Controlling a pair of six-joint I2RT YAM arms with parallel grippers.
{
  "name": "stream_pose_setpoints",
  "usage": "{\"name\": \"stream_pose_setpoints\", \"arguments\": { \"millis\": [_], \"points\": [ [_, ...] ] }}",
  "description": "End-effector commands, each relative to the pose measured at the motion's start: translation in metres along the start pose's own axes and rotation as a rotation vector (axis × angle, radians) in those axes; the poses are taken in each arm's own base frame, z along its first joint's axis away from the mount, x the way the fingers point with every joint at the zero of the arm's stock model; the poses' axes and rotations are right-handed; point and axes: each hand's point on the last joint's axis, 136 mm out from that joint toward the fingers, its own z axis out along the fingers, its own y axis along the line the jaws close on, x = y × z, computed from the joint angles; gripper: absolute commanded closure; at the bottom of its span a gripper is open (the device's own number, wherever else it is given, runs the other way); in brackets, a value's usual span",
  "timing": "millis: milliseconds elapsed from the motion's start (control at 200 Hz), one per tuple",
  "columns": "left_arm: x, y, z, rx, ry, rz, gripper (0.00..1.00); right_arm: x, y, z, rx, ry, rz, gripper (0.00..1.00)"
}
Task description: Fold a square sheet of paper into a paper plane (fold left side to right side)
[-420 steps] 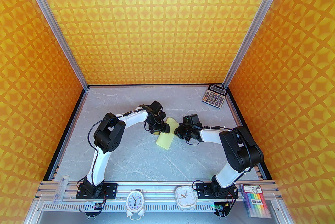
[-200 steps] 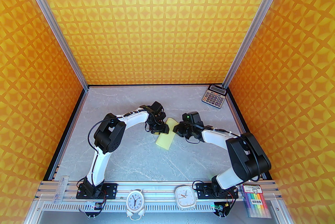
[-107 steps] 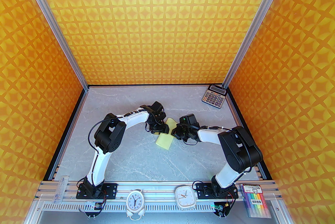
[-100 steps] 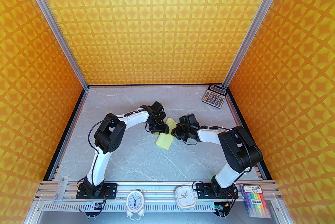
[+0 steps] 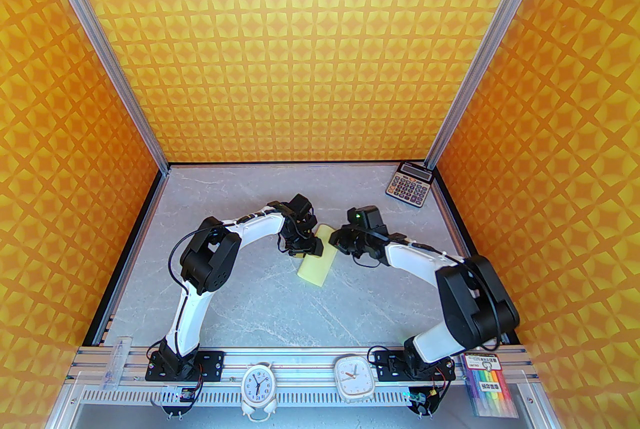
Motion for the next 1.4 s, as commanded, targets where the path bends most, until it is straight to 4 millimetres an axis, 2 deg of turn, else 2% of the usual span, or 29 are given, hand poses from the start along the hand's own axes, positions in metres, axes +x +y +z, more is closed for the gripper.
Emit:
{"name": "stream_pose_setpoints", "arguments": {
  "millis": [0, 375, 740, 1395],
  "points": [
    [0.025, 0.022, 0.043, -0.071, 0.097, -0.013, 0.43, -0.002, -0.010, -0.007, 0.040, -0.024, 0.007, 0.89],
    [0.037, 0.027, 0.045, -0.093, 0.155, 0.045, 0.42, -0.003, -0.010, -0.009, 0.031, -0.028, 0.020, 0.89],
    [0.037, 0.031, 0.045, -0.111, 0.177, 0.054, 0.42, -0.002, -0.008, -0.011, 0.024, -0.025, 0.015, 0.89],
    [0.039, 0.032, 0.048, -0.120, 0.207, 0.069, 0.42, 0.007, -0.012, -0.002, -0.009, 0.008, 0.049, 0.90]
  ]
}}
